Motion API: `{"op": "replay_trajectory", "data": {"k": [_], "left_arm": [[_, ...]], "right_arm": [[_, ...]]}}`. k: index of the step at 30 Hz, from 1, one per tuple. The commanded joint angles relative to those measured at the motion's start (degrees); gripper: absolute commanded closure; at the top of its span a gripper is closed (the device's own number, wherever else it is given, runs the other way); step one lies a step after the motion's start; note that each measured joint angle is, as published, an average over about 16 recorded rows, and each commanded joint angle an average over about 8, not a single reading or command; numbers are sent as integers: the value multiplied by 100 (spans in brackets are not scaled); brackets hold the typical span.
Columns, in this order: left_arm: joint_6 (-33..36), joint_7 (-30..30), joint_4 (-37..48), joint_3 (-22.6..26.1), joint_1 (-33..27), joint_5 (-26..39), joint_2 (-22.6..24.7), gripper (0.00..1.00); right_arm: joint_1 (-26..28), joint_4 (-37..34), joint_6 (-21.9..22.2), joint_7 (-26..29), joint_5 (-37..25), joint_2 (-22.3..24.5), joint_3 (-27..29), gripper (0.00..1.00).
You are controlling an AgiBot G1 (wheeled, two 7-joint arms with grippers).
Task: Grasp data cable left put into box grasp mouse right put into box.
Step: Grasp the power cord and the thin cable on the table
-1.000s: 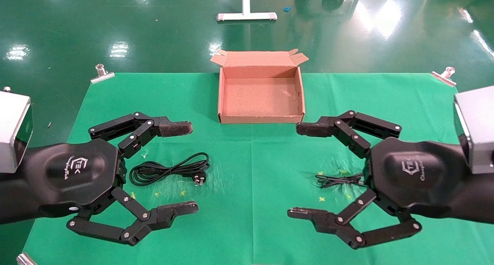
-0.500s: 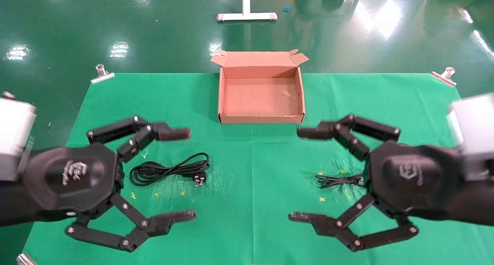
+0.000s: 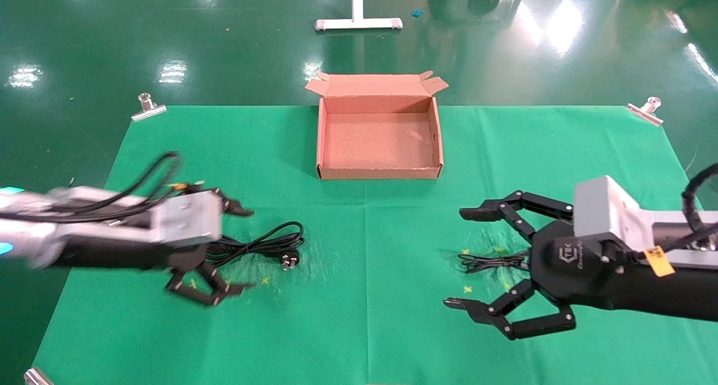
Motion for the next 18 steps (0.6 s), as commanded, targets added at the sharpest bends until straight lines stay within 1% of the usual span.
{"op": "replay_trajectory", "data": {"k": [1,4,7,12,18], "left_arm": [[-149,-46,0,198,-170,590,218,0],[-283,-282,11,420,-280,1272,467,0],[-337,-524,30,599,-329,1771,666,0],[-399,-807,69,835,-270,2336,916,0],[-623,-991,94,994,-125,2827,1097,0]], "right_arm": [[0,3,9,4,9,9,10,0],[-11,0,12,2,34,54,37,0],[-27,2,5,-10,58,103,63,0],[-70,1,4,-29,94,161,95,0],[-112,7,5,-49,124,211,123,0]]}}
